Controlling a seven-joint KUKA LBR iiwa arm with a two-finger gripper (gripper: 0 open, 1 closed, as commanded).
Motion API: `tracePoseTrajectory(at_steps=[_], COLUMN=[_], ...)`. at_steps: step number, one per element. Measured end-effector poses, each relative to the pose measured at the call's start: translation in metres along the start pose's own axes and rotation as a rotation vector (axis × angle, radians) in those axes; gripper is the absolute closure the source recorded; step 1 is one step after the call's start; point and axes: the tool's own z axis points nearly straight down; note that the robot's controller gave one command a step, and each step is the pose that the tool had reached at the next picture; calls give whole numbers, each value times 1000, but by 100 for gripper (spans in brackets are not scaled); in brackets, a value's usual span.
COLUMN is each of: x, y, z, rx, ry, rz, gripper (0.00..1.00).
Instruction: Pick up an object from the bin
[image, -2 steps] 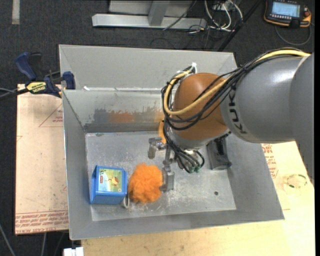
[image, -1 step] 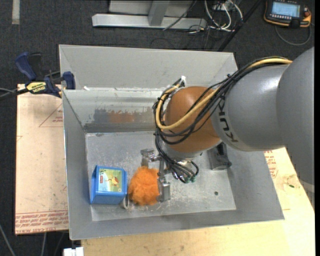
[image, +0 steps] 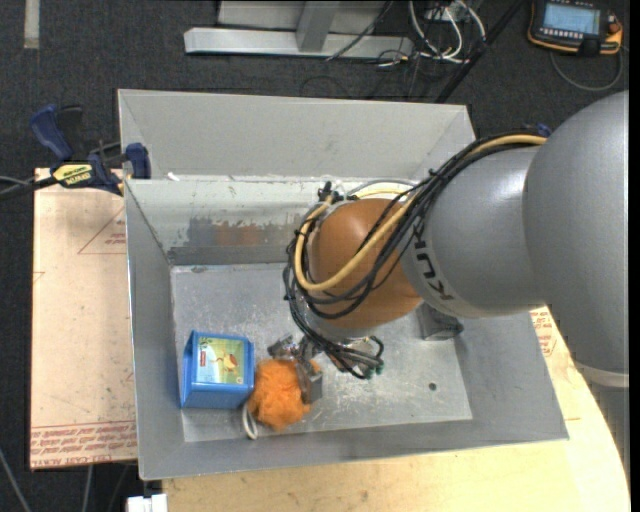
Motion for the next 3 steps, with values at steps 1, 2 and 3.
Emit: tracePoseTrajectory(at_steps=[1,2,3], x=[0,7,7], y=[0,-9,-9], z=[0,-97,-97], rx=[0,-1,-1], ry=[0,-3,-2], rz=[0,-65,-65], gripper=[100,100,100])
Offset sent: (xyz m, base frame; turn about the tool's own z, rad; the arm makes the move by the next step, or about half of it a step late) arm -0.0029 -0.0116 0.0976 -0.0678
